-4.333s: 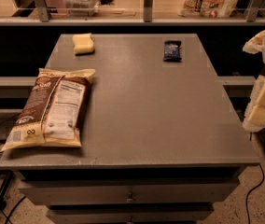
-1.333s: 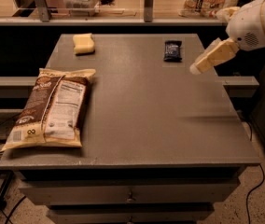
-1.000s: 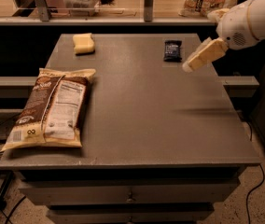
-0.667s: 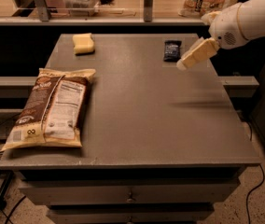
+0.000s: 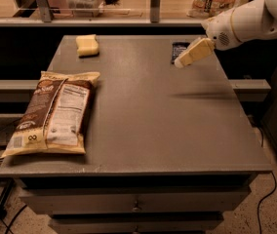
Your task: Move rxbar blueberry near brown chip bag
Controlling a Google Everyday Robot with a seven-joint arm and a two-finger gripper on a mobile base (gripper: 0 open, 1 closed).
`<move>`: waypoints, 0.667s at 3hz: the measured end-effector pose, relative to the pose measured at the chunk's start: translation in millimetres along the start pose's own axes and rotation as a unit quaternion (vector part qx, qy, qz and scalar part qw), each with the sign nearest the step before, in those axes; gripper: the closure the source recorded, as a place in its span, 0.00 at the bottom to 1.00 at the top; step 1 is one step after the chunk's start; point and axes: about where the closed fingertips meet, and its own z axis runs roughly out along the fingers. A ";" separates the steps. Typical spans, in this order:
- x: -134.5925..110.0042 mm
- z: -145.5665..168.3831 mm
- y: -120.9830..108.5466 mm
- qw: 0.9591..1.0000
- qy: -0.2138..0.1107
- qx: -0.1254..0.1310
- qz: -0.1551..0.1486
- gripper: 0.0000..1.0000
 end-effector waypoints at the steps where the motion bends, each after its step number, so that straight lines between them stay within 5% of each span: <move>1: 10.8 25.0 -22.9 0.999 -0.005 0.014 0.047 0.00; 2: 20.7 37.6 -39.3 0.996 -0.010 0.028 0.079 0.00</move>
Offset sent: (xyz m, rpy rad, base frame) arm 0.0704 -0.0252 -0.0361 0.1371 0.0623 -0.2092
